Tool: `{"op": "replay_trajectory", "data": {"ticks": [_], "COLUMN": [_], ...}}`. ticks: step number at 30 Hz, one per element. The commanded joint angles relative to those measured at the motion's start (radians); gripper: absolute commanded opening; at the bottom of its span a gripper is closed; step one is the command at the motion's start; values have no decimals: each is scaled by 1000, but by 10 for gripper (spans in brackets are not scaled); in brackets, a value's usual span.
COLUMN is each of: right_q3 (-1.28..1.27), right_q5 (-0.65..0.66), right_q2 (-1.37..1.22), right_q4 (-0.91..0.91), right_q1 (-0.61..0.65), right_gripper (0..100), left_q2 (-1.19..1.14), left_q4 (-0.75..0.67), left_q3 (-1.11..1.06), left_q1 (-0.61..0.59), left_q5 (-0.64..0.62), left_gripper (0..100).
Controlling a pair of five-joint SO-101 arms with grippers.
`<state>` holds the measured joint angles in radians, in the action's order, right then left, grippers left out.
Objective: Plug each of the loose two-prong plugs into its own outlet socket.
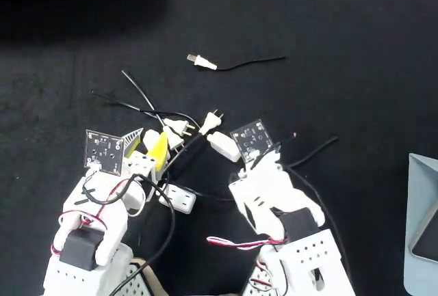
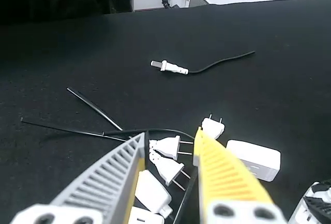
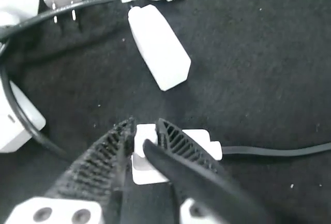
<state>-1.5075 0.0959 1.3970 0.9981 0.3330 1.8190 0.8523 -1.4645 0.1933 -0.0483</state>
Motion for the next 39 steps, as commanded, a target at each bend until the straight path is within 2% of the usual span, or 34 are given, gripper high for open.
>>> {"op": "replay_trajectory", "data": {"ticks": [1, 5, 14, 22, 25, 30, 39], "right_q3": [77, 127, -50, -99, -120, -124, -174], "right_q5": [2, 0, 8, 11, 58, 71, 80], "right_q2": [-1, -1, -1, 87, 203, 483, 487], "right_q4": [94, 167, -12, -18, 57, 318, 236], "right_q1": [-17, -17, -18, -69, -100, -98, -100], "right_gripper": [12, 12, 12, 12, 12, 12, 12], "left_q2": [0, 0, 0, 0, 0, 0, 0], "left_q4": [2, 0, 2, 3, 3, 3, 0], "left_q3": [24, 24, 24, 22, 22, 22, 10], "left_q1": [-8, -10, -15, -16, -16, -10, -8], "left_q5": [-9, -9, -9, -9, -8, -8, -8], "left_gripper": [159, 159, 159, 159, 159, 159, 159]}}
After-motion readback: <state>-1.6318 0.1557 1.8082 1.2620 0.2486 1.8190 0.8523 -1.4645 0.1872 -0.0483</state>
